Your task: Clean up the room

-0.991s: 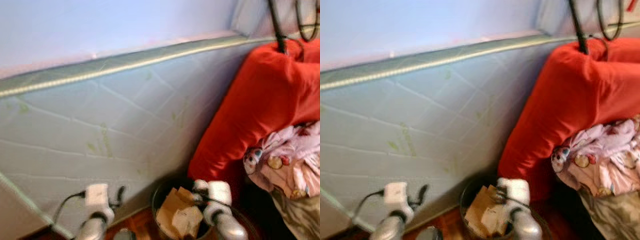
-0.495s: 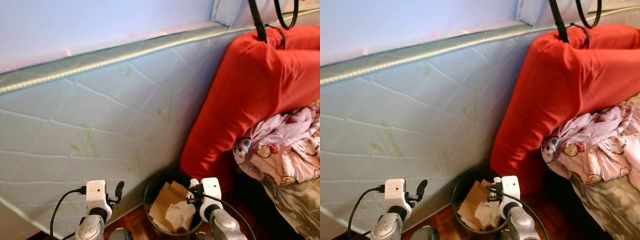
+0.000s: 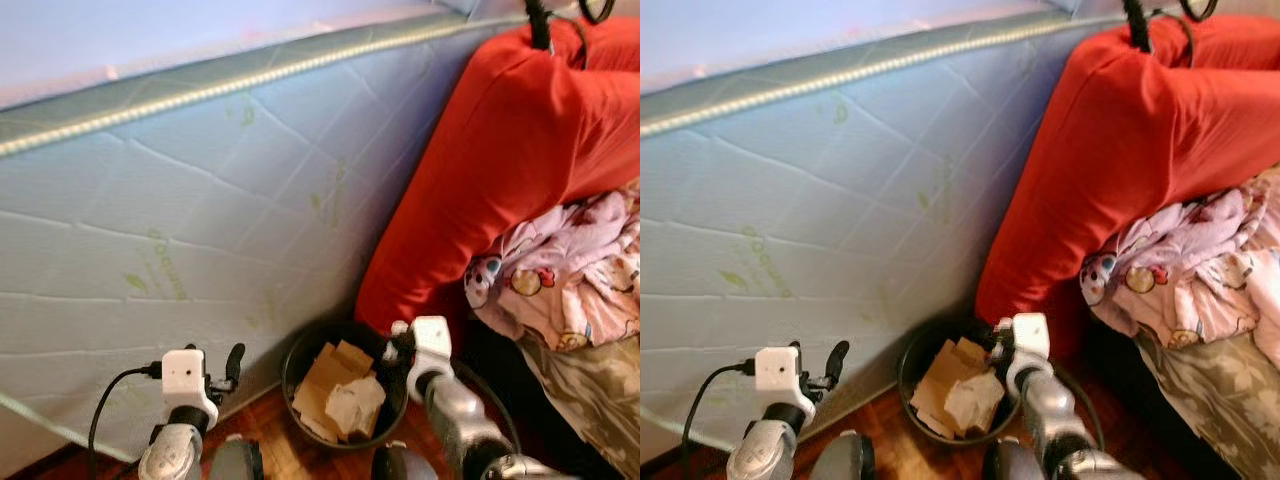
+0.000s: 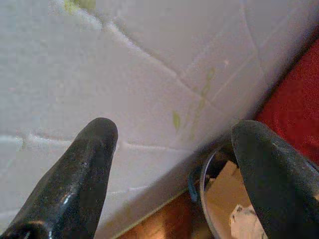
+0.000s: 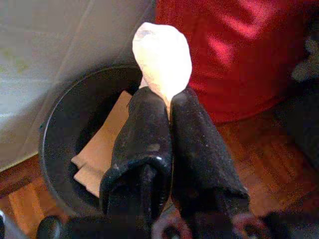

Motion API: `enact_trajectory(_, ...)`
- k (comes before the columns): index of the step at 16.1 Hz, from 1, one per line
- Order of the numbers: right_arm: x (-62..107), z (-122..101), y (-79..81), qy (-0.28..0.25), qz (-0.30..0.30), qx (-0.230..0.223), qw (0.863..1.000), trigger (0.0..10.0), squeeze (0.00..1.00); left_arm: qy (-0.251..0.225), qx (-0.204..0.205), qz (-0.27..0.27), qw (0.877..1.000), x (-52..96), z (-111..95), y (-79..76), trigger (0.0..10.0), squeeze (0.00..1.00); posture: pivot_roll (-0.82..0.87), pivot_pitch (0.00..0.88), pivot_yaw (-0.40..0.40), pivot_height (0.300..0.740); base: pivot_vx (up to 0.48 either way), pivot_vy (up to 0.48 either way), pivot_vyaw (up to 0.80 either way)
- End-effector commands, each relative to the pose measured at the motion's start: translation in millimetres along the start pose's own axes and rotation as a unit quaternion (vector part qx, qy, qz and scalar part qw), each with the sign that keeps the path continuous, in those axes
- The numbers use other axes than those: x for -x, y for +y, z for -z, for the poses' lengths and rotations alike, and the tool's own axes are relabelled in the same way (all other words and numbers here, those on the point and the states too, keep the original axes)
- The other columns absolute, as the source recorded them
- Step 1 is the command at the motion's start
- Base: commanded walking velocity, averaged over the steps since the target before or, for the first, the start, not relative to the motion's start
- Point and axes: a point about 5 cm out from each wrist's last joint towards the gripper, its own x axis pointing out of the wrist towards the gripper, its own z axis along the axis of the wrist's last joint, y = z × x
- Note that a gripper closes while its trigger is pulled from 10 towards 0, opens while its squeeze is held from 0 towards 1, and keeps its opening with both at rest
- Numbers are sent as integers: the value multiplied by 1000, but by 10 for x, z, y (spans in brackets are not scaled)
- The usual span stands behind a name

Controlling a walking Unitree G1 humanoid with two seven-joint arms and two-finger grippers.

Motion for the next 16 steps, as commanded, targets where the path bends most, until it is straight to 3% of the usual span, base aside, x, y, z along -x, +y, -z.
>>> enact_trajectory(1, 5, 35, -12, 12, 5, -11, 1000, 10000, 0, 3, 6, 4, 1000, 27, -13, -14, 10000, 0, 178, 196, -75, 637, 0, 0, 0)
enact_trajectory(5, -90, -249, 98, -13, -24, -6, 1000, 10000, 0, -14, 6, 5, 1000, 84, -175, -44, 10000, 0, 209, 232, -85, 637, 0, 0, 0)
enact_trajectory(10, -144, -386, 308, -8, -82, 35, 996, 10000, 0, -8, 9, 0, 1000, 182, -231, -70, 10000, 0, 218, 254, -93, 637, 0, 0, 0)
enact_trajectory(16, -152, -400, 386, -1, -106, 62, 992, 10000, 0, 2, 14, -2, 1000, 229, -265, -115, 10000, 0, 218, 265, -98, 637, 0, 0, 0)
